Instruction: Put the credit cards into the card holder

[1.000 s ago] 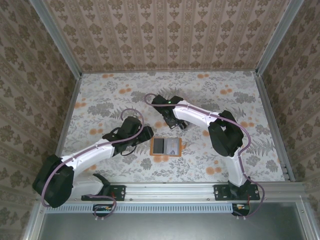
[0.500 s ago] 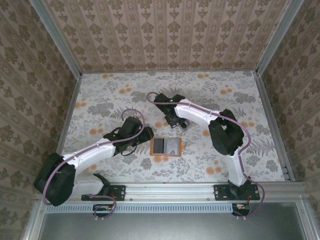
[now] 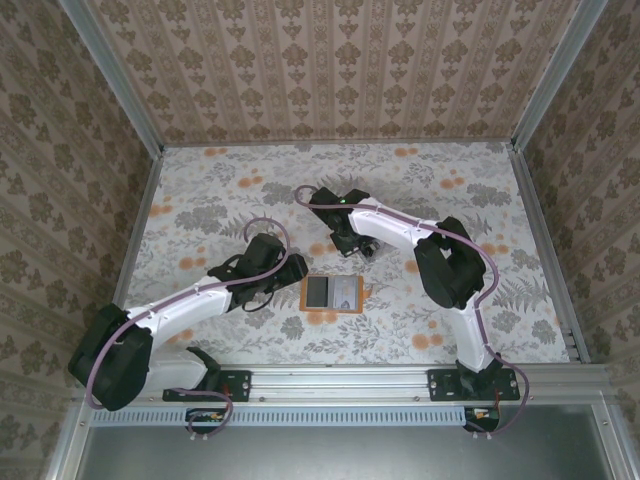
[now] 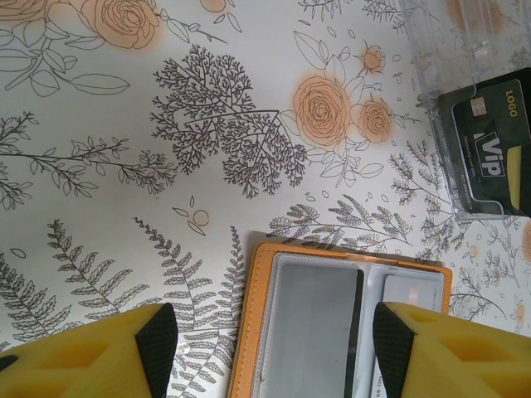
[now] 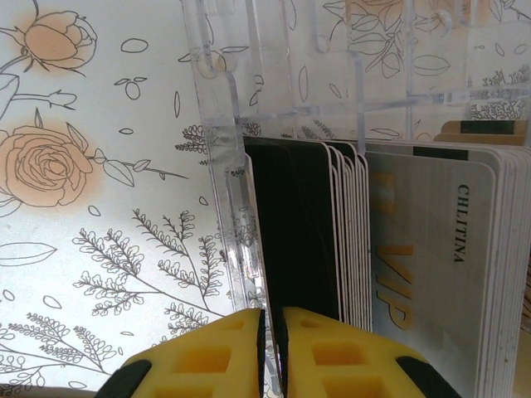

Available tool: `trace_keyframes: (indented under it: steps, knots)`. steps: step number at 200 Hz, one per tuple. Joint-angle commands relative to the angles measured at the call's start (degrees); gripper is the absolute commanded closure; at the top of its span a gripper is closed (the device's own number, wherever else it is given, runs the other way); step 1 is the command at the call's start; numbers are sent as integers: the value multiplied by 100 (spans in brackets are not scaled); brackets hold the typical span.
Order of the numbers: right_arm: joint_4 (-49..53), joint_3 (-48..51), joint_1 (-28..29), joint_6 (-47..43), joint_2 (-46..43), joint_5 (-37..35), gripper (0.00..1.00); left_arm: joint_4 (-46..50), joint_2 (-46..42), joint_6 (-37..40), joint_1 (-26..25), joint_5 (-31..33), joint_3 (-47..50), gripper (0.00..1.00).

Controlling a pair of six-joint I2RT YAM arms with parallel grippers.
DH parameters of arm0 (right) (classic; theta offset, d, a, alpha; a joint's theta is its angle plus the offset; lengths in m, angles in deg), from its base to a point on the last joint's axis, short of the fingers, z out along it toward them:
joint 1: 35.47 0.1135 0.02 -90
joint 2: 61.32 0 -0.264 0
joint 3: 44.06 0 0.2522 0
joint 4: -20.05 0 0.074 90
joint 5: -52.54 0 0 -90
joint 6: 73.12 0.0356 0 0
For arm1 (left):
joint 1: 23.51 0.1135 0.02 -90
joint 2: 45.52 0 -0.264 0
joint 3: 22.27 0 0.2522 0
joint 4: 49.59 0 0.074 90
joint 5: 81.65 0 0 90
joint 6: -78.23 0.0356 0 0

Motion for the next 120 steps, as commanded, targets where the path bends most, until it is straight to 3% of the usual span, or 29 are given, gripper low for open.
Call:
trace_keyframes:
  steps: [1, 120]
  knots:
    - [162, -106, -13, 34, 97, 96, 89, 3, 4, -74, 43, -24, -63, 34]
    - [443, -31, -23, -45, -765, 328, 94, 159, -62, -12, 52, -34, -61, 34]
